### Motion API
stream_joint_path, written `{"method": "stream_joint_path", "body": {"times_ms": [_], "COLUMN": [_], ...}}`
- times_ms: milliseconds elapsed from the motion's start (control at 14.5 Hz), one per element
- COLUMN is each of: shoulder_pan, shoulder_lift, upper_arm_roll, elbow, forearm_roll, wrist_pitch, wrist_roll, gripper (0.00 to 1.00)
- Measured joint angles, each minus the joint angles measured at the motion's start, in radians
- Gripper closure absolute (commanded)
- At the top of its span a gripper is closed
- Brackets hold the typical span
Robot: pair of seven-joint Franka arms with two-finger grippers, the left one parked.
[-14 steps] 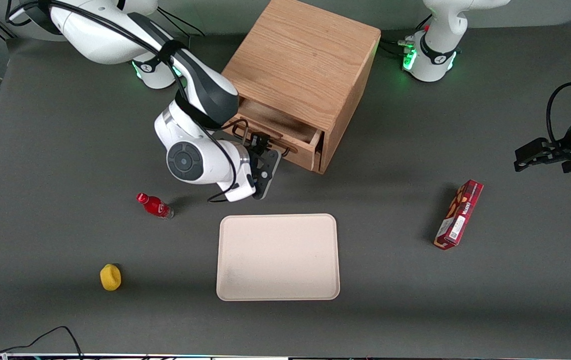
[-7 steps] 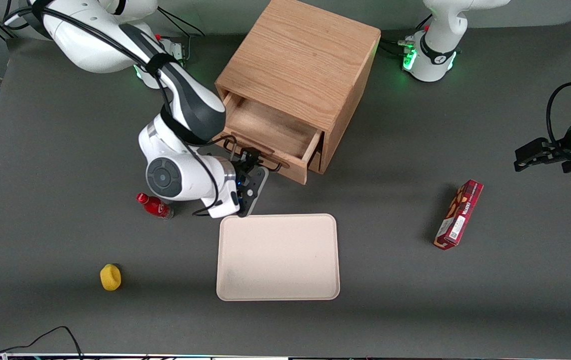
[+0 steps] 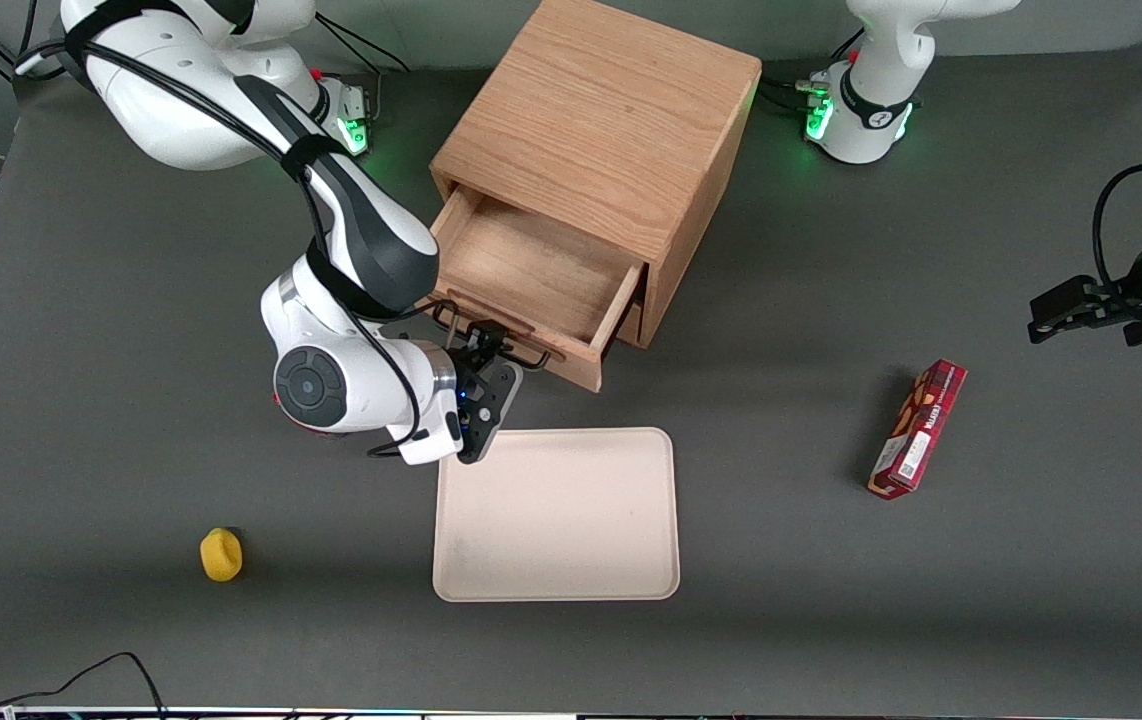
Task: Open upper drawer
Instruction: 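Pull the handle outward with the right gripper to slide the drawer open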
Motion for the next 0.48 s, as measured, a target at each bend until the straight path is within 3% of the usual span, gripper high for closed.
{"method": "stream_joint_path", "body": {"times_ms": [483], "shoulder_pan": [0.002], "shoulder_lift": [0.016], "upper_arm_roll": [-0.057], "elbow": [0.056], "forearm_roll": [-0.011], "wrist_pitch": [-0.002], "wrist_roll": [-0.042], "gripper": [0.00]}}
